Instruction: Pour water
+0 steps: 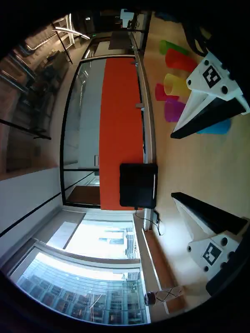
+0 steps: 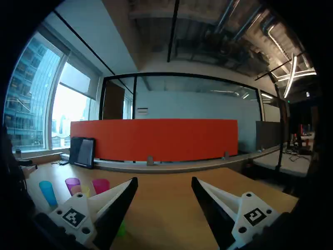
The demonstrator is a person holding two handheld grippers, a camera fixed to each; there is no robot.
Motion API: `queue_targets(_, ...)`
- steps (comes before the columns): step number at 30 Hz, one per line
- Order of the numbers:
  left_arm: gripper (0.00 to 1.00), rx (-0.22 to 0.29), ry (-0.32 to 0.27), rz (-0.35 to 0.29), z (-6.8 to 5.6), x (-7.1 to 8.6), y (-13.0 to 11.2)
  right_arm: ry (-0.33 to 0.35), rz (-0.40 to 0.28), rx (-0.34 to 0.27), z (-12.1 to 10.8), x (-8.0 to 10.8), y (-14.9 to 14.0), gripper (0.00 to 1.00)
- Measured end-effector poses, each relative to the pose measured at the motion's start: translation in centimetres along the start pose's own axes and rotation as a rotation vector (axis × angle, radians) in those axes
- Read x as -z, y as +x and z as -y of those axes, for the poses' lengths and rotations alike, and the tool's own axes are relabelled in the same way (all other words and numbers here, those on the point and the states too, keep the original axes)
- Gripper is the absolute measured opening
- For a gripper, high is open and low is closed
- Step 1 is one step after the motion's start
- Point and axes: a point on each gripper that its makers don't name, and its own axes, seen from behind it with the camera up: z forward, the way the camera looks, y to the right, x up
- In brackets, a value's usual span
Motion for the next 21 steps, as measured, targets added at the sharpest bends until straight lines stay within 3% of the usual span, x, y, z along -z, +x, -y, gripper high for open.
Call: queue_targets(21,0.95,-0.005,-0.005,0.014,-0.1,-0.1,-0.3,-0.008,-0.03,0.007,-1.3,0.1,0.4,1.0)
